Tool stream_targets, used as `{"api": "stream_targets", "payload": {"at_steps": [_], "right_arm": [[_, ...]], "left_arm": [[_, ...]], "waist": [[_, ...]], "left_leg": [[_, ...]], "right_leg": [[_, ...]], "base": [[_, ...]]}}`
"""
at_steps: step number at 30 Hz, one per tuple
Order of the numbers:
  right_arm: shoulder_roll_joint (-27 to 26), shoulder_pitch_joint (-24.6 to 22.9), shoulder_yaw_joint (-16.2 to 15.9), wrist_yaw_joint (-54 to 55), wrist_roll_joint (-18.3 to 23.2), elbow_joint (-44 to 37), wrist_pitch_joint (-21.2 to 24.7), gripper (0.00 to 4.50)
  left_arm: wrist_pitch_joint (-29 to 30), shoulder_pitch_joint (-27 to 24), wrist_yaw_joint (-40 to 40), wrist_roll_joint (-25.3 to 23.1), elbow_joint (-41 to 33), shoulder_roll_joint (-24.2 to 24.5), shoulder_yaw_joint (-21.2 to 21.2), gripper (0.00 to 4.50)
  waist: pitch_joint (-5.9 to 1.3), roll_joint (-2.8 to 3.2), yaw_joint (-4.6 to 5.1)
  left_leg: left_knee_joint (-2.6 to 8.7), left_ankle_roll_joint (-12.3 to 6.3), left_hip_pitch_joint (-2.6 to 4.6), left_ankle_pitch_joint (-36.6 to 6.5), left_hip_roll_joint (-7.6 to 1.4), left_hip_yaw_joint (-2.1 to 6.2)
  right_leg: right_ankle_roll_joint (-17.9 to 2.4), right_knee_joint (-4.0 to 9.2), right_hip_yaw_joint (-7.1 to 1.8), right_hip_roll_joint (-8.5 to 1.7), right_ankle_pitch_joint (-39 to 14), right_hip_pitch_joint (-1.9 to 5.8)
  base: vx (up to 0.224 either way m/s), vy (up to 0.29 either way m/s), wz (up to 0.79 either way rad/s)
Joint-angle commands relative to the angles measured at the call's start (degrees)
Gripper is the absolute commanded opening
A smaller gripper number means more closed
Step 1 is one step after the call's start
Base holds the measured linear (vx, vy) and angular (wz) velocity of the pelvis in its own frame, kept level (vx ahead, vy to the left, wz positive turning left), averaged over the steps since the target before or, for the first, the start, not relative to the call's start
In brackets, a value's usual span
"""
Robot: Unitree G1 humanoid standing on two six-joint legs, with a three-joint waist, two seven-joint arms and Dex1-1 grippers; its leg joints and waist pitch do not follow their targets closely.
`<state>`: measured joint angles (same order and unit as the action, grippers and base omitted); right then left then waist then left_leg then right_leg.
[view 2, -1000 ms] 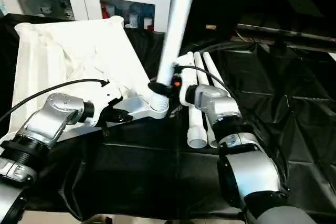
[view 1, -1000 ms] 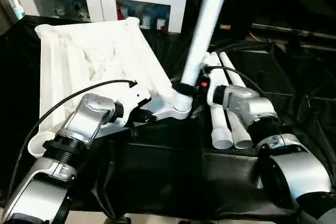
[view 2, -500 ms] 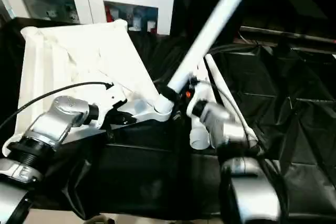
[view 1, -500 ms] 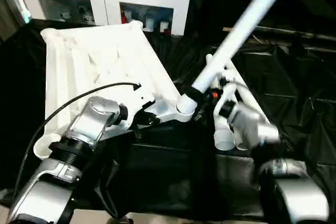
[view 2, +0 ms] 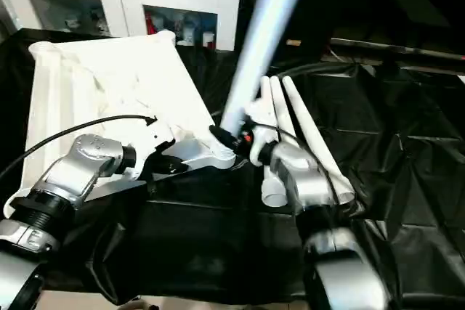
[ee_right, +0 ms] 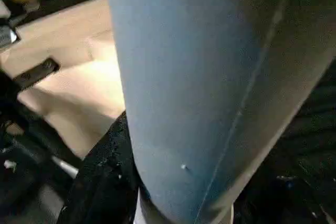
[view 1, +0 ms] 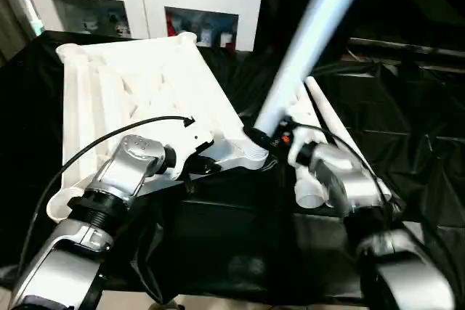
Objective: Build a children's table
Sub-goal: Insert table leg to table base
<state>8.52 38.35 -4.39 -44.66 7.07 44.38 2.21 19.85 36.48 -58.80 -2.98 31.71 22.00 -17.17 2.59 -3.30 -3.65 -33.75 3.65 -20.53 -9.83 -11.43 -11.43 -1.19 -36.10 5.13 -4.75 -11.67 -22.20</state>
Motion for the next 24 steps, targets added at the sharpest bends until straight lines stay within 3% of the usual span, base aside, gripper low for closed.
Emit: {"api": "stream_targets", "payload": {"at_steps": [1,2,5,23,24], "right_arm": [[0.2,-2.29,-3.11,-1.7,-3.18,5.16,3.92,1.88],[0.28,-1.47,-3.4,-2.58,-3.41,5.93,4.4,1.88],[0.45,1.14,-4.09,-4.53,-3.74,9.0,4.81,1.88],[1.4,3.7,-3.67,-7.17,-4.68,15.74,2.3,1.88],[1.24,3.59,-3.36,-6.95,-4.39,15.75,2.29,1.88]], "left_arm": [[-1.11,-0.04,-1.4,0.58,-0.63,-0.73,-0.73,0.0],[-1.25,-0.11,-1.65,0.56,-0.77,-0.68,-0.84,0.0],[-2.13,-0.56,-2.92,0.99,-1.73,-0.43,-1.06,0.0],[-1.86,-3.07,-2.94,4.34,-3.7,-1.45,1.57,0.0],[-1.73,-3.48,-2.54,5.33,-3.86,-1.91,2.62,0.0]], "waist": [[-2.98,0.54,-0.11],[-3.0,0.12,0.03],[-3.09,-0.23,0.11],[-2.98,-0.23,0.33],[-2.96,0.01,0.26]], "left_leg": [[4.11,0.51,0.73,-15.79,-2.43,1.5],[4.17,0.47,0.83,-15.91,-2.5,1.48],[4.18,0.19,0.74,-15.18,-2.52,1.47],[4.34,0.1,0.77,-15.94,-2.61,1.46],[4.35,0.22,0.82,-16.17,-2.61,1.48]], "right_leg": [[-10.14,5.42,-3.59,-4.48,-17.08,1.85],[-10.24,5.43,-3.57,-4.39,-16.79,1.78],[-10.63,5.2,-3.54,-4.39,-15.58,1.87],[-10.64,5.36,-3.62,-4.45,-16.8,1.72],[-10.68,5.38,-3.64,-4.5,-17.12,1.68]], "base": [[0.0,0.0,0.0],[0.0,0.0,0.0],[0.0,0.0,0.0],[0.0,0.0,0.0],[0.0,0.0,0.0]]}}
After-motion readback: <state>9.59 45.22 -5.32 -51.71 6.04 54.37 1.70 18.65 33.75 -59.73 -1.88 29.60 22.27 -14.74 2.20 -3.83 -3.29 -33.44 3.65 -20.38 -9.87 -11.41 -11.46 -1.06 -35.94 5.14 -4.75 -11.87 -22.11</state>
